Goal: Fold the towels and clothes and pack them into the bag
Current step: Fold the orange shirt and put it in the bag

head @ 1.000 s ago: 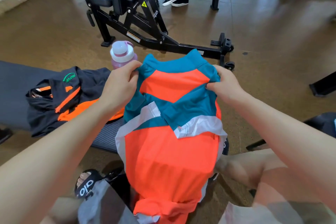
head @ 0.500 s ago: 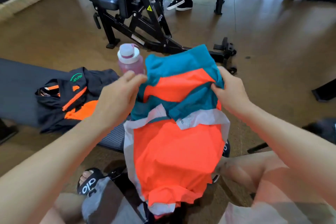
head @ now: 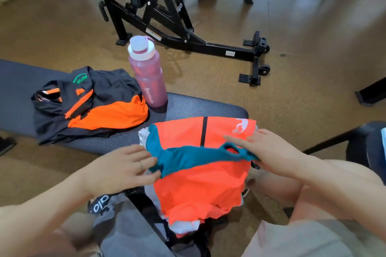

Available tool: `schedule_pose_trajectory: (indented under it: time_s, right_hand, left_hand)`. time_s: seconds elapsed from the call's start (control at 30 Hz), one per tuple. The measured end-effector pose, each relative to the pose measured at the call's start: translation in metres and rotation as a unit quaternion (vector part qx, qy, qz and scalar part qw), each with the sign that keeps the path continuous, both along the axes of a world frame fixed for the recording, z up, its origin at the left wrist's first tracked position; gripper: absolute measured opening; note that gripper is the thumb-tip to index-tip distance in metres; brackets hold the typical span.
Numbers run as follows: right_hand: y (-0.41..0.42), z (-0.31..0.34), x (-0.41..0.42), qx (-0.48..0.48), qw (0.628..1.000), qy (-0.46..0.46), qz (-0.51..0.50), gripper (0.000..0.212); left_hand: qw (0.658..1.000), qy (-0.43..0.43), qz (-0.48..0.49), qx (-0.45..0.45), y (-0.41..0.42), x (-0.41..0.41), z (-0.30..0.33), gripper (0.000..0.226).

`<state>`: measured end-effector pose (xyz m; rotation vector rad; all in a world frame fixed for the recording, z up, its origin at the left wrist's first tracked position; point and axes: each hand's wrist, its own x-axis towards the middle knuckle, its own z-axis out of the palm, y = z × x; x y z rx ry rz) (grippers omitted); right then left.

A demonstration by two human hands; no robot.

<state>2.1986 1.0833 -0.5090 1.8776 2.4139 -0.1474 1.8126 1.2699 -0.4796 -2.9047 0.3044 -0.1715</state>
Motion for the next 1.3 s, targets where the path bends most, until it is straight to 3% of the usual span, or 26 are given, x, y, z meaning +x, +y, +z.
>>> schedule_pose_trajectory:
  time_s: [0.1, 0.2, 0.37, 0.47, 0.53, 0.63, 0.7, 0.77, 0.83, 0.9, 0.97, 1.03, 1.17, 1.3]
  right_hand:
    - [-0.006, -0.005, 0.005, -0.005, 0.996, -0.086, 0.038, 0.09]
    - [-0.006, -0.004, 0.003, -0.078, 0.995, -0.067, 0.008, 0.09]
    - [0.009, 0.008, 0.0, -0.124, 0.975, 0.12, -0.14, 0.082]
    - [0.02, 0.008, 0.0, -0.042, 0.947, 0.217, -0.232, 0.061]
    - [0.03, 0.006, 0.005, 0.001, 0.928, 0.237, -0.287, 0.066]
    - [0.049, 0.008, 0.013, -0.078, 0.897, 0.271, -0.342, 0.097]
    - [0.058, 0.008, 0.016, -0.129, 0.886, 0.272, -0.351, 0.102]
    - [0.063, 0.01, 0.021, -0.131, 0.89, 0.25, -0.359, 0.089]
    - [0.067, 0.015, 0.022, -0.132, 0.896, 0.229, -0.357, 0.06]
    - [0.072, 0.02, 0.021, -0.146, 0.909, 0.199, -0.336, 0.029]
    - [0.079, 0.029, 0.02, -0.148, 0.915, 0.192, -0.322, 0.014]
    - [0.087, 0.042, 0.019, -0.122, 0.914, 0.216, -0.32, 0.012]
    - [0.107, 0.068, 0.016, -0.017, 0.915, 0.263, -0.305, 0.029]
    - [0.127, 0.072, 0.012, 0.068, 0.929, 0.237, -0.276, 0.009]
  left_hand:
    - [0.998, 0.062, 0.014, -0.027, -0.002, -0.004, -0.016, 0.022]
    - [0.978, 0.086, 0.148, -0.118, 0.001, 0.003, -0.019, 0.034]
    - [0.875, 0.058, 0.422, -0.229, 0.006, 0.033, -0.021, 0.067]
    - [0.819, 0.06, 0.504, -0.268, 0.009, 0.051, -0.027, 0.087]
    - [0.809, 0.077, 0.532, -0.237, 0.016, 0.06, -0.029, 0.094]
    - [0.794, 0.099, 0.559, -0.217, 0.031, 0.069, -0.03, 0.085]
    - [0.769, 0.117, 0.577, -0.247, 0.041, 0.072, -0.026, 0.069]
    - [0.736, 0.126, 0.586, -0.314, 0.047, 0.074, -0.022, 0.06]
    - [0.71, 0.096, 0.58, -0.388, 0.049, 0.072, -0.02, 0.046]
    - [0.7, 0.068, 0.562, -0.435, 0.053, 0.068, -0.019, 0.036]
    - [0.694, 0.045, 0.551, -0.462, 0.057, 0.063, -0.015, 0.028]
    - [0.702, 0.013, 0.543, -0.461, 0.063, 0.057, -0.008, 0.022]
    - [0.727, -0.081, 0.531, -0.429, 0.074, 0.048, 0.016, 0.022]
    - [0.747, -0.134, 0.538, -0.367, 0.08, 0.044, 0.035, 0.025]
